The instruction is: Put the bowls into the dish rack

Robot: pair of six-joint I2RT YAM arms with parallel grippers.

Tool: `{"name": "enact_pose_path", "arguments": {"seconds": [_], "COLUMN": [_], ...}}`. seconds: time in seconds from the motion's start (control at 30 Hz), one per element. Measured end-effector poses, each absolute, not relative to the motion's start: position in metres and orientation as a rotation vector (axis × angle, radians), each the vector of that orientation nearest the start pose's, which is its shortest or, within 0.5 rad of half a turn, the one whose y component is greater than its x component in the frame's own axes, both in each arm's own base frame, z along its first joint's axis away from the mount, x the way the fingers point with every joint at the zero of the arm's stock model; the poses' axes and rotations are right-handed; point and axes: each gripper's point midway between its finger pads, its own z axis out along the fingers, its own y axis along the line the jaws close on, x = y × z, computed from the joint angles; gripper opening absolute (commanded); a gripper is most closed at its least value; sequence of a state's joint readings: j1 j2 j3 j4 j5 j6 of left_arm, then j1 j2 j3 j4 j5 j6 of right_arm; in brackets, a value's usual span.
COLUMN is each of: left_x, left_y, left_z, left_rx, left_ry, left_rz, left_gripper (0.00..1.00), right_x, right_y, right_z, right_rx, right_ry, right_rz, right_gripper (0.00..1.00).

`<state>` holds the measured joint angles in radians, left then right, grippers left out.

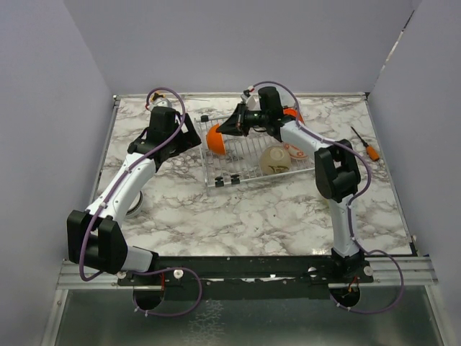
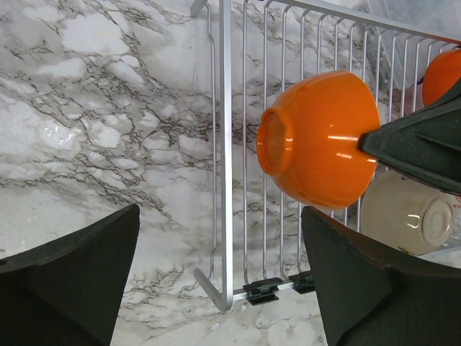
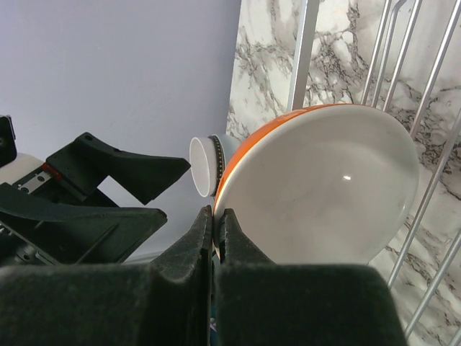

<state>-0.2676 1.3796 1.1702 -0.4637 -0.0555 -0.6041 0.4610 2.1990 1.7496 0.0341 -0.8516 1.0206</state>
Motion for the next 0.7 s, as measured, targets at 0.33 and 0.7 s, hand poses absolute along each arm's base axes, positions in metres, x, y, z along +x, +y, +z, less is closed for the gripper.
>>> {"name": "enact_pose_path", "arguments": {"seconds": [0.33, 0.7], "left_x": [0.379, 0.378], "left_y": [-0.118, -0.118], "left_z": [0.197, 0.196], "left_rx": [-0.411, -0.412], "left_ry": [2.237, 2.239], "left_rz": [-0.405, -0.405], "left_gripper": [0.94, 0.94], "right_x": [0.438, 0.446], "right_y": [0.391, 0.378], "right_z": [0.175, 0.169], "right_rx": [-0.019, -0.009], "right_ry": [2.334, 2.349], "right_rz": [1.733, 1.738], "right_gripper": [0.01, 0.10]}}
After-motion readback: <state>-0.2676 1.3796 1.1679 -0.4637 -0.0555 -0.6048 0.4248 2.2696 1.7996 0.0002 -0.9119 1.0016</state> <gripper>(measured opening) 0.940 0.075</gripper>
